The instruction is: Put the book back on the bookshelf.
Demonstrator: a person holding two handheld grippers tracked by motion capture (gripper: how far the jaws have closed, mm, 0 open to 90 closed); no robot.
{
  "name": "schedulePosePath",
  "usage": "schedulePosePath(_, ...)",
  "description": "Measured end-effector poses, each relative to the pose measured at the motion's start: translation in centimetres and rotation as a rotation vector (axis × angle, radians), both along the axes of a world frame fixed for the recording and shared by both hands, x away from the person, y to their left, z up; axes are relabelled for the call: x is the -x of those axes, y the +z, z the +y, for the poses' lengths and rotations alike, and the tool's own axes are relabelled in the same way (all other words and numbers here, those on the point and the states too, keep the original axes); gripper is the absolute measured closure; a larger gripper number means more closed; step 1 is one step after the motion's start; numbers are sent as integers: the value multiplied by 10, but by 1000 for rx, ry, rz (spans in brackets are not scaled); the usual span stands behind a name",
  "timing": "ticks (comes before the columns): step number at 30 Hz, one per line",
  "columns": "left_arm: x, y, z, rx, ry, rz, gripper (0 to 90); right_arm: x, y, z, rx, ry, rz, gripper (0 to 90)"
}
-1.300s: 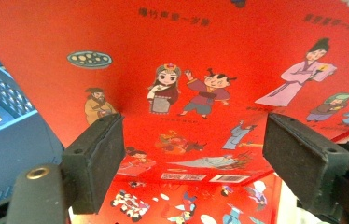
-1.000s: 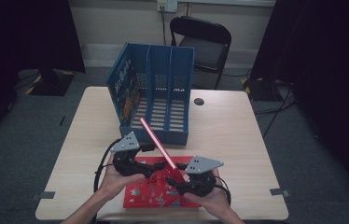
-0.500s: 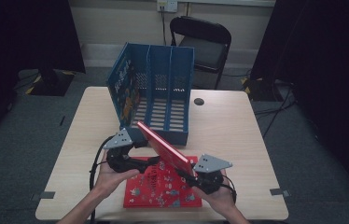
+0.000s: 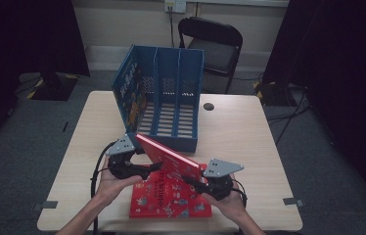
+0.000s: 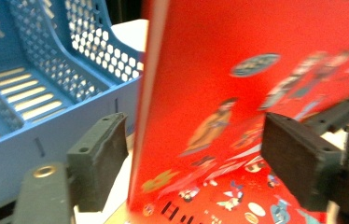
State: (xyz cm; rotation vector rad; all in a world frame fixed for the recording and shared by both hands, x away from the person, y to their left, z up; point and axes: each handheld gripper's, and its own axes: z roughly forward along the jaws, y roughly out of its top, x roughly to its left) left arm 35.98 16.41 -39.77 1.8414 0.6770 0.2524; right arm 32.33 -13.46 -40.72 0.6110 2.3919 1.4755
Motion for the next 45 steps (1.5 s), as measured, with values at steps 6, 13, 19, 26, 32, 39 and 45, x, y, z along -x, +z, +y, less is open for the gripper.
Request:
schedulePosePath(6,-1,3,2,-21,28,-6,291,-11,2,4,-19,29,25,752)
schedulePosePath(13,-3,3,3,-25,26,5,298,-17,4,13,-81,25,12,744)
schedulePosePath(19,-3,3,2,-30,40,-6,282,-14,7,18,-64,4,-24,780)
schedulePosePath(26,-2,2,3,-55,67,-2,253,-16,14,23,-25,-13,-38,802)
schedulePosePath(32,3,0,15,-101,106,28,212,-20,13,21,-44,-30,-17,803)
schedulePosePath(39,15,-18,23,-195,105,96,193,-22,14,20,-74,-47,8,803)
schedulePosePath(45,15,-28,34,-187,142,109,157,-25,16,20,-97,-55,20,804)
